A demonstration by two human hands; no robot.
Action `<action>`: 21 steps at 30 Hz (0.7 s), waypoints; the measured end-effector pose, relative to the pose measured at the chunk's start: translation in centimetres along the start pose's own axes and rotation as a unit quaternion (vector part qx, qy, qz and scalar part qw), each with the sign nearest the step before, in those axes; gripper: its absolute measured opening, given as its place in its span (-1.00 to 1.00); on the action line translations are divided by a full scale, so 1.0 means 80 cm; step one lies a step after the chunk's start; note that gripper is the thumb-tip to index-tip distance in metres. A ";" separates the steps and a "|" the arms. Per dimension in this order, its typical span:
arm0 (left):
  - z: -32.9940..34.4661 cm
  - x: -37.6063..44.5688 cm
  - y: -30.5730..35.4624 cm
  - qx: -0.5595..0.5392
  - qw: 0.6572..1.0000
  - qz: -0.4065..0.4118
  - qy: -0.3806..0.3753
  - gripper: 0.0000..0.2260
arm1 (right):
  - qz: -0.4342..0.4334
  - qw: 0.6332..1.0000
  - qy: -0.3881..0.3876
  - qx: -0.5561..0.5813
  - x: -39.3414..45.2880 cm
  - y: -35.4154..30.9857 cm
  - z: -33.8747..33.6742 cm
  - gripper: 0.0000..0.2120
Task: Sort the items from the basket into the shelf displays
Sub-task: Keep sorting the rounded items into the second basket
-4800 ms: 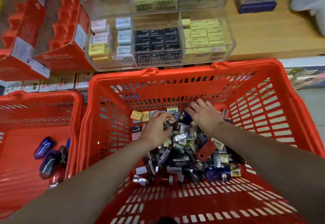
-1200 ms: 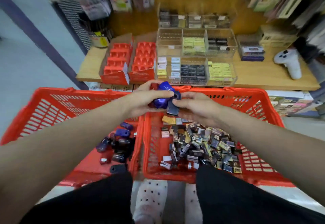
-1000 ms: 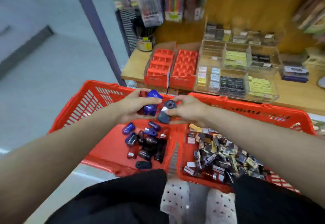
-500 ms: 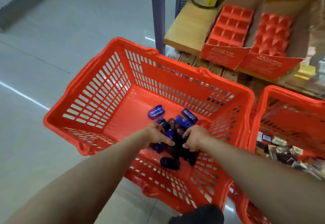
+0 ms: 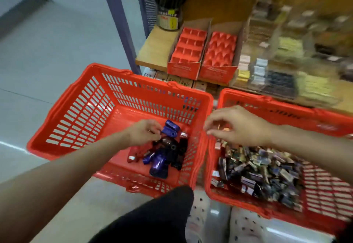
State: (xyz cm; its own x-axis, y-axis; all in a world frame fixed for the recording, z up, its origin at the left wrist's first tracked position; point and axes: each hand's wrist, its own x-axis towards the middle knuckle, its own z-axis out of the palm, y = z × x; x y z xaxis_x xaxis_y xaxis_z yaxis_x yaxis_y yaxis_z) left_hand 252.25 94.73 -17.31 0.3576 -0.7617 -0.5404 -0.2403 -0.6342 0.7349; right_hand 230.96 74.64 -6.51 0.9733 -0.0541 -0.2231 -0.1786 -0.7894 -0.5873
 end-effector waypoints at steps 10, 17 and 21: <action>0.174 0.006 0.244 0.099 0.972 0.104 -0.188 -0.88 | 0.240 0.963 -0.125 0.003 -0.186 0.136 -0.002 -0.85; 0.317 0.093 0.172 0.244 0.946 -0.016 -0.213 -0.66 | 0.278 0.958 -0.068 -0.016 -0.193 0.210 0.131 -0.55; 0.354 0.108 0.138 0.311 0.923 -0.017 -0.228 -0.57 | 0.219 0.969 -0.054 -0.102 -0.189 0.233 0.177 -0.39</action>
State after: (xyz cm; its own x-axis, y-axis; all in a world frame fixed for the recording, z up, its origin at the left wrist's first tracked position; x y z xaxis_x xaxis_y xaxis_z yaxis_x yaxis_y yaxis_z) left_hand 227.15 77.42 -25.45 -0.0087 -0.6263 -0.7795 -0.7574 -0.5049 0.4140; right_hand 210.89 69.40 -25.10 0.7883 -0.3557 -0.5020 -0.5278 -0.8104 -0.2545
